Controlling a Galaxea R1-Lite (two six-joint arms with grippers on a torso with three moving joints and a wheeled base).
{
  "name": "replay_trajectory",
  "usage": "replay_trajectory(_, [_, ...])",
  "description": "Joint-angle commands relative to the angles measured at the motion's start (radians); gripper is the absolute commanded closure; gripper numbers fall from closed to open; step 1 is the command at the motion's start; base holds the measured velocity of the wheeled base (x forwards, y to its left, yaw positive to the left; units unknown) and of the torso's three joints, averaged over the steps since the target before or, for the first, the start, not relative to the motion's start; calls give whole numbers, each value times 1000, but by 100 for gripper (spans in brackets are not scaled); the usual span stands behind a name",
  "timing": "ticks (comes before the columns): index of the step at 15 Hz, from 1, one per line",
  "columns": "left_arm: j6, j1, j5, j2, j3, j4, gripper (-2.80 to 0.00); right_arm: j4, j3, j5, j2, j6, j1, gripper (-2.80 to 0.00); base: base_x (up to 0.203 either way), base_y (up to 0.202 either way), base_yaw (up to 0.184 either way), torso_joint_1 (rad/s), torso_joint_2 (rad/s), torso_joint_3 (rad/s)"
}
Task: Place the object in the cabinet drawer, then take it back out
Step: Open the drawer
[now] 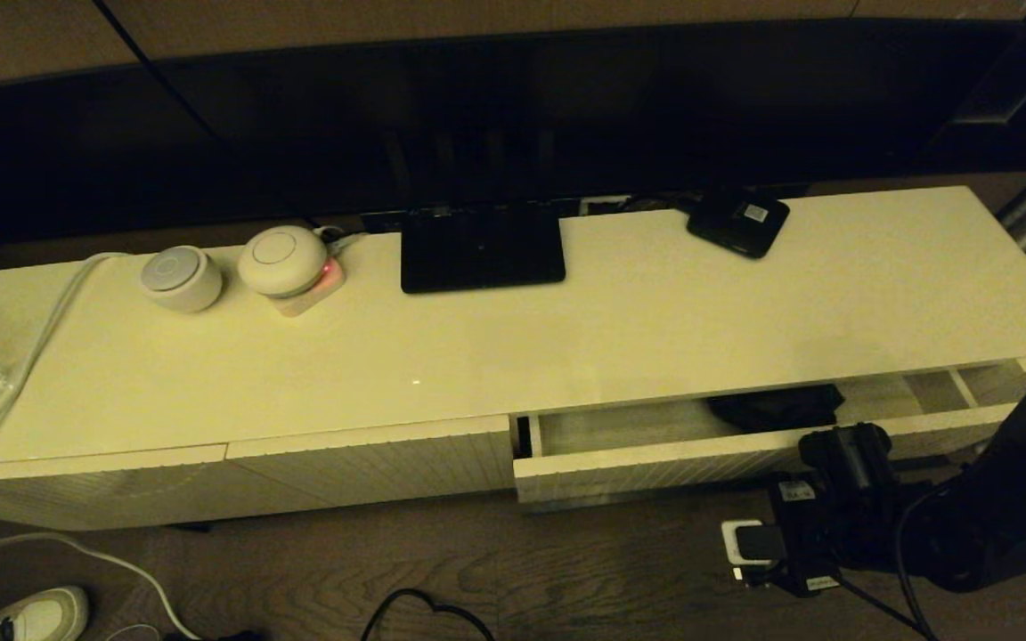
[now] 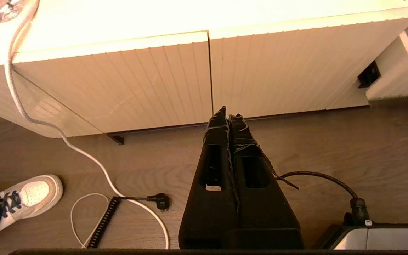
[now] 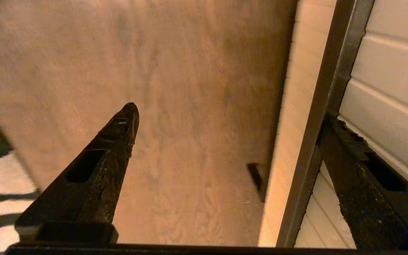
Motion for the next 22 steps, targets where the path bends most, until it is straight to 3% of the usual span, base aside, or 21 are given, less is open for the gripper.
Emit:
replay_trajectory(1, [0,0,0,0,3,0,0,0,55,2,-32,-8,7,-280,0,0,0,0,0,0])
replay_trajectory(8, [0,0,0,0,3,0,0,-71,235,23,-124,-8,10,-280,0,0,0,0,0,0])
replay_trajectory(16, [0,0,0,0,3,0,0,-15,277,27,-391,13,5,-280,0,0,0,0,0,0])
replay_trajectory(17, [0,0,0,0,3,0,0,23,281,27,-449,14,4,0,0,0,0,0,0,0])
replay_trajectory(19, [0,0,0,0,3,0,0,141,275,27,-582,16,-1,0,0,0,0,0,0,0])
replay_trajectory(22, [0,0,0,0,3,0,0,423,237,27,-829,56,-10,0,0,0,0,0,0,0])
